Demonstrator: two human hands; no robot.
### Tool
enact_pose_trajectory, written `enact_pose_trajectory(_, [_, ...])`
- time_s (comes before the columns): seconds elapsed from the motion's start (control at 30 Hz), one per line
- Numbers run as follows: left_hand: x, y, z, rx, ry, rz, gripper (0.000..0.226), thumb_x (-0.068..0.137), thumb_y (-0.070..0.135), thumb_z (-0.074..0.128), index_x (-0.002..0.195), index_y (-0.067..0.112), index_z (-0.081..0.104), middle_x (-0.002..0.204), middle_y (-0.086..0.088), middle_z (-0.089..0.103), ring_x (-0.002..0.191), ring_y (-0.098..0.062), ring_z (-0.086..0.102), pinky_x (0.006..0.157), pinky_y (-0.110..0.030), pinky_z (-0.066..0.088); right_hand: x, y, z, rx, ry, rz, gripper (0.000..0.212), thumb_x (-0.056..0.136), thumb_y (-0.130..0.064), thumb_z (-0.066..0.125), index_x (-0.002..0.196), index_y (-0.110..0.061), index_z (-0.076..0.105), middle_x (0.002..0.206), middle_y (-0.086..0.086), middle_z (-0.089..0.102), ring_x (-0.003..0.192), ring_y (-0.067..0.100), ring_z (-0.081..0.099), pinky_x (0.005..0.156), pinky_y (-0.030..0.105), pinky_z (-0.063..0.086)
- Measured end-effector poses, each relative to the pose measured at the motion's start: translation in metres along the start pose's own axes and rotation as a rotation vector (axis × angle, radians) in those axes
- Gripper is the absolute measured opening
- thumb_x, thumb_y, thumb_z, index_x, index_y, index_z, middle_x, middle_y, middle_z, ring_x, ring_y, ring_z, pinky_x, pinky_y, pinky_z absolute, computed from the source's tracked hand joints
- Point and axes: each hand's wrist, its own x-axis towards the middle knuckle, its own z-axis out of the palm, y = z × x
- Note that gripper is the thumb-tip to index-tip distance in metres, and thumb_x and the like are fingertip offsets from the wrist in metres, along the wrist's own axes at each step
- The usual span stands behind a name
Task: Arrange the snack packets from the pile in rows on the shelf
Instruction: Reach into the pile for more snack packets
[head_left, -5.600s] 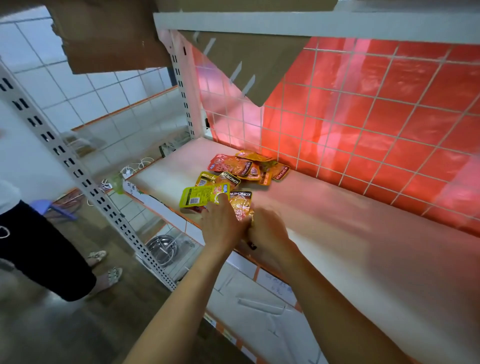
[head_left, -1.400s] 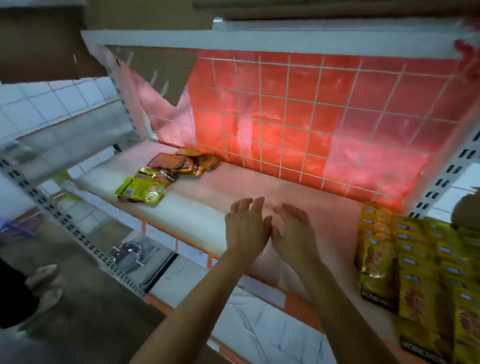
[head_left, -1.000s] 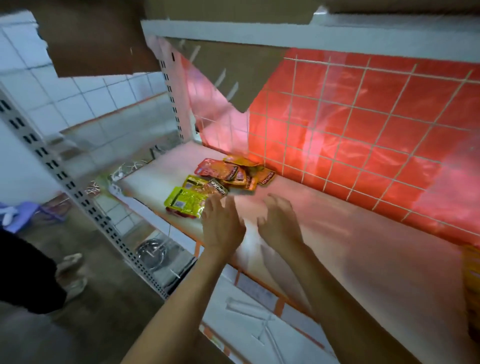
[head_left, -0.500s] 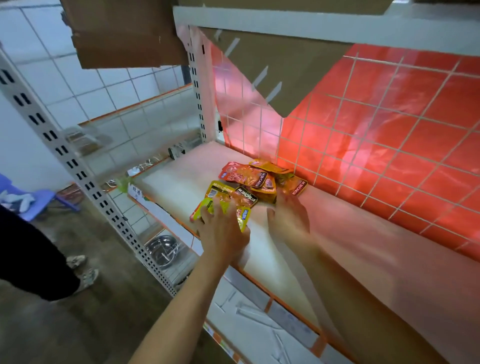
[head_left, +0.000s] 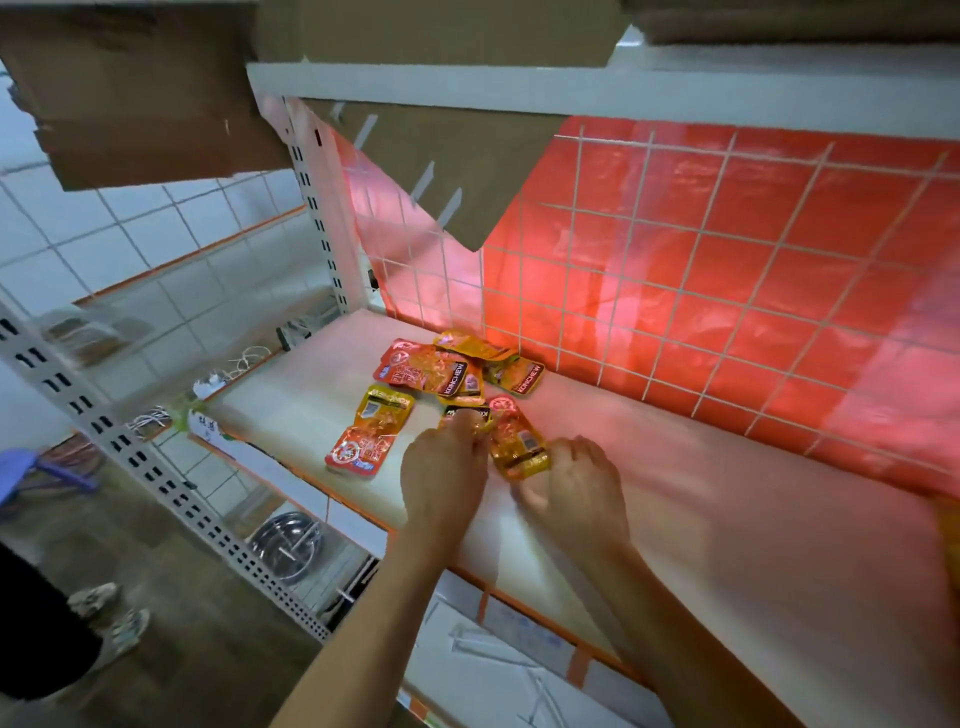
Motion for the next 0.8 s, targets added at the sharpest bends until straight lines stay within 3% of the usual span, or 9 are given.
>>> enact_pose_trajectory(0.1, [0.001,0.007,-0.002,-0.200,0.070,-0.158,0.028,0.090,0.042,0.060,0.085,0.015,0.059,0.079,-0.011,0.069,0.074,-0.033,0.064,0.059,-0.033,0.039,0.012,-0.009,-0.008,0.087,0.016,-0.065,0.057,0.076,-0.046,0.064,0.126,-0.019,0.052,0.127,0.006,0.054,0.120,0.026,0.046,0.097,0.036,0.039])
enact_pose_trajectory(0.2, [0.002,0.005,-0.004,-0.314,0.138,-0.222,0.029,0.091,0.039,0.059,0.076,0.015,0.053,0.071,-0.006,0.065,0.070,-0.031,0.060,0.058,-0.030,0.030,0.025,-0.019,-0.005,0.076,-0.172,-0.164,0.060,0.084,-0.048,0.056,0.138,-0.028,0.040,0.148,-0.003,0.037,0.134,0.025,0.031,0.107,0.038,0.031])
enact_pose_trajectory(0.3, [0.003,0.007,-0.005,-0.428,0.154,-0.282,0.027,0.094,0.031,0.056,0.076,0.011,0.050,0.072,-0.008,0.061,0.072,-0.032,0.058,0.059,-0.030,0.027,0.018,-0.018,-0.006,0.090,-0.180,-0.137,0.042,0.087,-0.047,0.050,0.125,-0.027,0.051,0.135,-0.001,0.050,0.121,0.025,0.042,0.098,0.037,0.037])
enact_pose_trajectory(0.37, [0.002,0.011,-0.001,-0.510,0.098,-0.351,0.026,0.095,0.030,0.052,0.080,0.008,0.051,0.081,-0.015,0.063,0.080,-0.036,0.058,0.064,-0.034,0.037,0.007,-0.014,-0.010,0.054,-0.123,-0.085,0.037,0.089,-0.045,0.049,0.117,-0.021,0.055,0.123,0.003,0.057,0.112,0.025,0.047,0.091,0.036,0.038])
enact_pose_trajectory(0.47, [-0.003,0.019,0.007,-0.654,-0.031,-0.484,0.018,0.089,0.026,0.051,0.084,0.010,0.056,0.084,-0.012,0.064,0.082,-0.033,0.060,0.074,-0.041,0.051,-0.014,0.000,-0.013,-0.076,-0.027,-0.020,0.041,0.087,-0.047,0.055,0.113,-0.016,0.055,0.112,0.006,0.057,0.104,0.028,0.052,0.083,0.037,0.041])
enact_pose_trajectory(0.53, [-0.009,0.031,0.008,-0.764,-0.134,-0.531,0.006,0.077,0.013,0.051,0.078,0.012,0.056,0.075,-0.008,0.062,0.072,-0.029,0.059,0.064,-0.033,0.050,-0.027,0.012,-0.018,-0.110,-0.006,0.034,0.045,0.082,-0.047,0.061,0.111,-0.014,0.054,0.106,0.007,0.057,0.097,0.028,0.055,0.078,0.038,0.043])
enact_pose_trajectory(0.6, [-0.016,0.046,0.011,-0.839,-0.219,-0.516,0.013,0.072,0.001,0.051,0.074,0.011,0.058,0.068,-0.006,0.061,0.064,-0.024,0.058,0.058,-0.027,0.045,-0.039,0.023,-0.024,-0.145,-0.021,0.109,0.045,0.079,-0.044,0.065,0.110,-0.013,0.053,0.102,0.008,0.058,0.092,0.028,0.056,0.075,0.038,0.045])
enact_pose_trajectory(0.73, [-0.027,0.081,0.017,-0.921,-0.324,-0.491,0.016,0.068,0.001,0.064,0.082,0.007,0.067,0.074,-0.010,0.069,0.066,-0.024,0.063,0.059,-0.027,0.049,-0.054,0.035,-0.035,-0.188,-0.020,0.193,0.026,0.062,-0.026,0.077,0.077,-0.011,0.062,0.068,0.010,0.063,0.058,0.027,0.058,0.051,0.031,0.046])
enact_pose_trajectory(0.8, [-0.028,0.097,0.022,-0.991,-0.347,-0.463,0.015,0.065,0.005,0.070,0.078,0.011,0.071,0.076,-0.012,0.072,0.068,-0.026,0.066,0.066,-0.035,0.054,-0.059,0.044,-0.051,-0.159,0.009,0.207,0.016,0.081,-0.025,0.062,0.087,-0.010,0.062,0.080,0.010,0.067,0.071,0.030,0.063,0.060,0.033,0.049])
